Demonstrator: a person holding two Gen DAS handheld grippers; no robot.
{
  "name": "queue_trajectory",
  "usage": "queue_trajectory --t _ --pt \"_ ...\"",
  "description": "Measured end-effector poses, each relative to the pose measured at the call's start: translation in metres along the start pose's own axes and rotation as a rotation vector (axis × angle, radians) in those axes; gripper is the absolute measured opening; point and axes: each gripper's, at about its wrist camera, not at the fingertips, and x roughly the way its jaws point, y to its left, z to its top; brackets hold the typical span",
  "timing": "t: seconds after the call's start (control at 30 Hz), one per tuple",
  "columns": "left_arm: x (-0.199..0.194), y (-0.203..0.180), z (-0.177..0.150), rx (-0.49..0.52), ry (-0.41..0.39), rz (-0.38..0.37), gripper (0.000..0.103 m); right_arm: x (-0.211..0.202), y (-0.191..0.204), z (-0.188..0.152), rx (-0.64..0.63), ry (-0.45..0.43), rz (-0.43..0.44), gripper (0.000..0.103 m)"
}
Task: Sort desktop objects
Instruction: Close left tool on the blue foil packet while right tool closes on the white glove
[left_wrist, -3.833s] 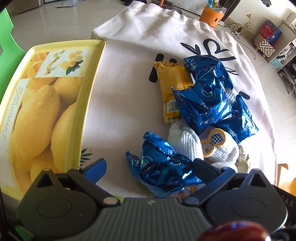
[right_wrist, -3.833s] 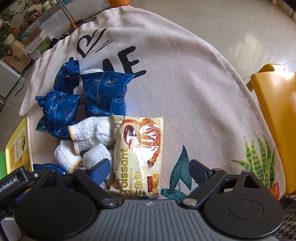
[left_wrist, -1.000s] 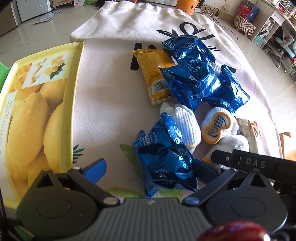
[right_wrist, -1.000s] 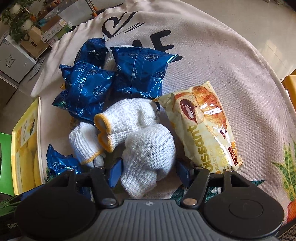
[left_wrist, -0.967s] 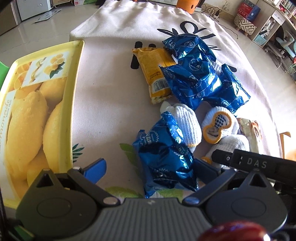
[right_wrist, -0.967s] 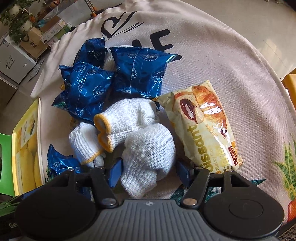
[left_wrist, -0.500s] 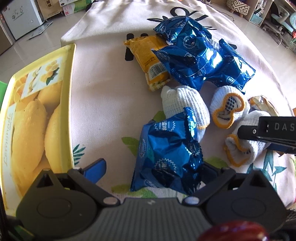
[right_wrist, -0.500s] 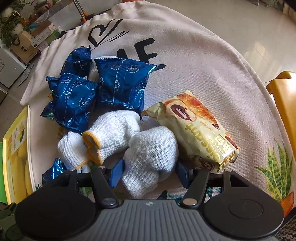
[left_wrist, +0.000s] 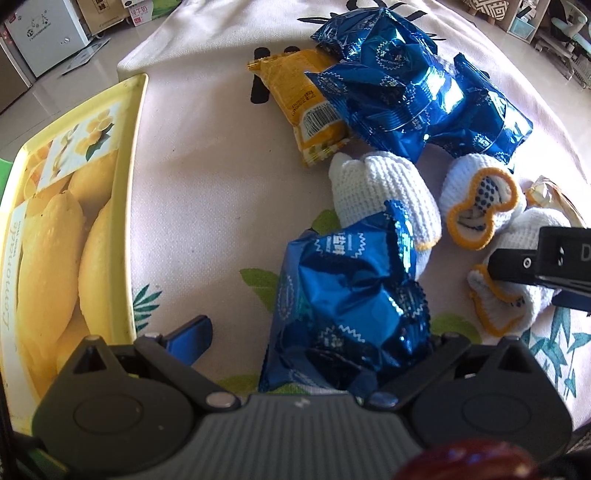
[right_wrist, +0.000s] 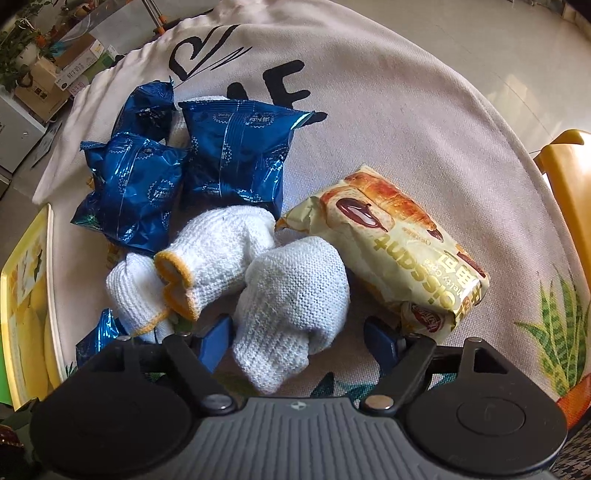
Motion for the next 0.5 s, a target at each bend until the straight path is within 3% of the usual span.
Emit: queue_trajectory --t 0.2,0.5 --pt "-0.001 -0.001 -0.002 -0.012 -0.008 0.004 0.103 0.004 0.005 -0.001 -0.017 0.023 0.024 0.079" --pt "-0.001 -0.004 -0.002 -0.022 -0.005 0.008 0.103 0.008 0.013 -0.004 -0.082 -0.006 -0.025 0.083"
